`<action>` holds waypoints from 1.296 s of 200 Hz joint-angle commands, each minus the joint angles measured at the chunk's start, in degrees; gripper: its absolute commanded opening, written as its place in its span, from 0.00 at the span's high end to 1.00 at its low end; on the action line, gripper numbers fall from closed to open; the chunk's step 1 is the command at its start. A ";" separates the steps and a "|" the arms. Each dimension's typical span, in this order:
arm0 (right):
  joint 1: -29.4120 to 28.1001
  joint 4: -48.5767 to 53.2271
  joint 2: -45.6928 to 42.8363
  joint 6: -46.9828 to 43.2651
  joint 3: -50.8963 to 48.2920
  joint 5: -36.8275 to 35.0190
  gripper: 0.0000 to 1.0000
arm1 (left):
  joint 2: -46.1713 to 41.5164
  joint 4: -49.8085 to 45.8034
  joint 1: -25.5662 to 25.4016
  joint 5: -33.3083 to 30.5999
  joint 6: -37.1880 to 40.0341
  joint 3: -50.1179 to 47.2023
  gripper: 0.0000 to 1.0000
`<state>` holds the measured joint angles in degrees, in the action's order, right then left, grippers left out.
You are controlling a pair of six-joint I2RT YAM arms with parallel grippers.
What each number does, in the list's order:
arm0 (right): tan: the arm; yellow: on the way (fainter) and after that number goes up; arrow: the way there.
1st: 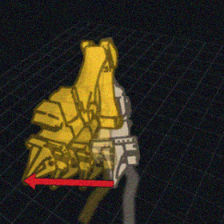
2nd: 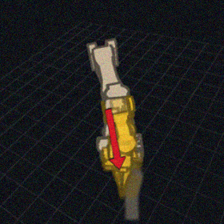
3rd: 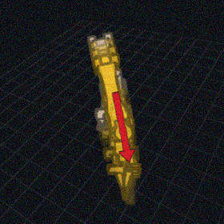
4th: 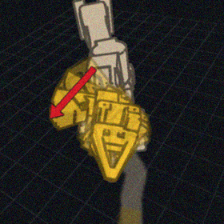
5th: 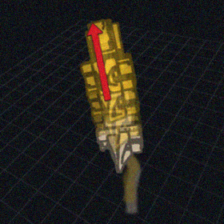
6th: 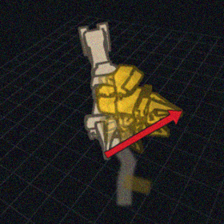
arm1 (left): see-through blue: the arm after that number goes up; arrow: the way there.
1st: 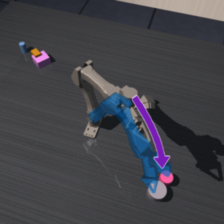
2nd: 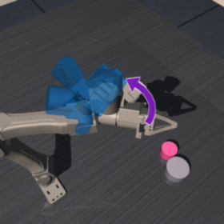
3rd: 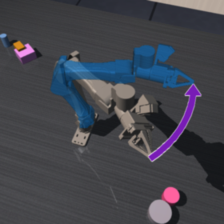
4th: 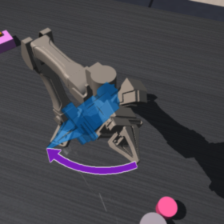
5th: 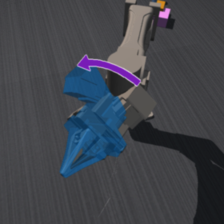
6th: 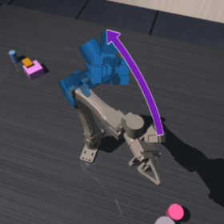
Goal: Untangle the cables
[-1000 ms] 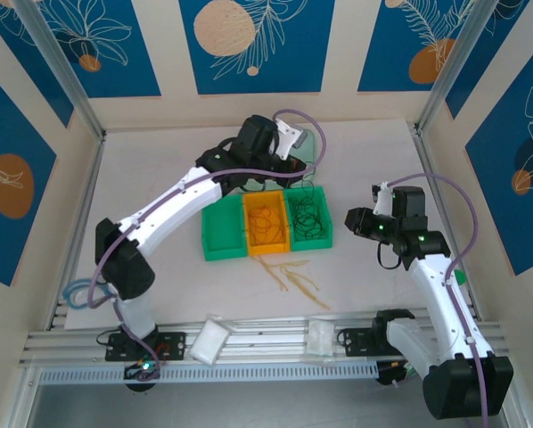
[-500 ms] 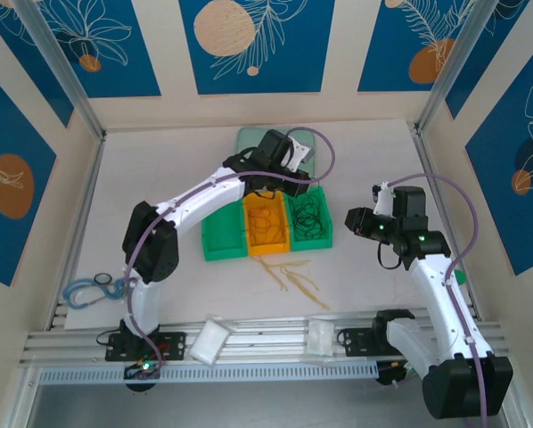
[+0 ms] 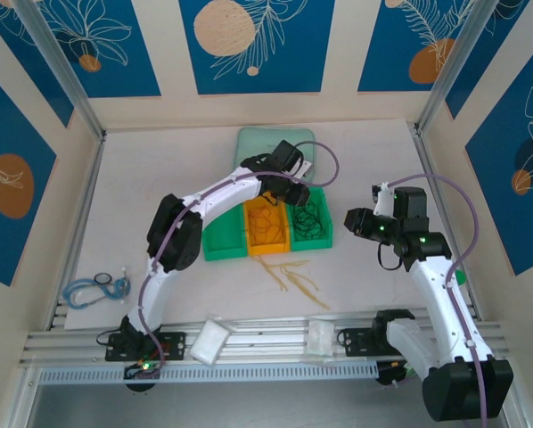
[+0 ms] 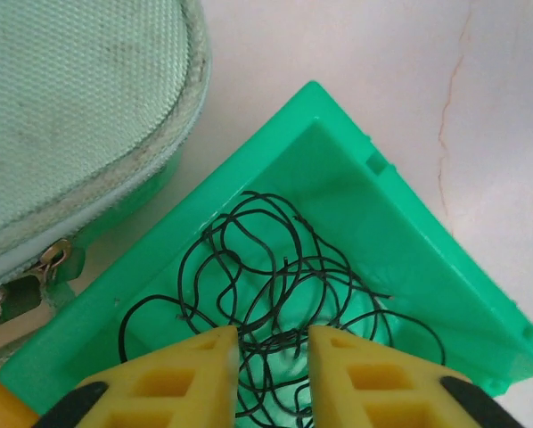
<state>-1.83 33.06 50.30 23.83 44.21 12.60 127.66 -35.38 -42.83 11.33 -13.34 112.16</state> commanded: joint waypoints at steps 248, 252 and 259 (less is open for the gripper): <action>-45.81 8.98 14.79 4.75 1.76 -14.78 0.71 | -69.01 12.99 1.64 -12.75 -13.05 -64.59 0.62; -46.47 8.92 15.41 5.00 1.76 -15.37 0.71 | -69.50 12.96 1.68 -13.20 -13.25 -65.02 0.61; -47.27 8.96 16.50 5.54 1.93 -16.48 0.70 | -70.21 13.17 1.62 -13.61 -13.61 -65.58 0.61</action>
<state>-46.26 41.25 64.20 27.07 46.92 -0.34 61.23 -21.98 -41.80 2.39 -24.36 47.94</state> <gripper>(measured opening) 0.290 0.387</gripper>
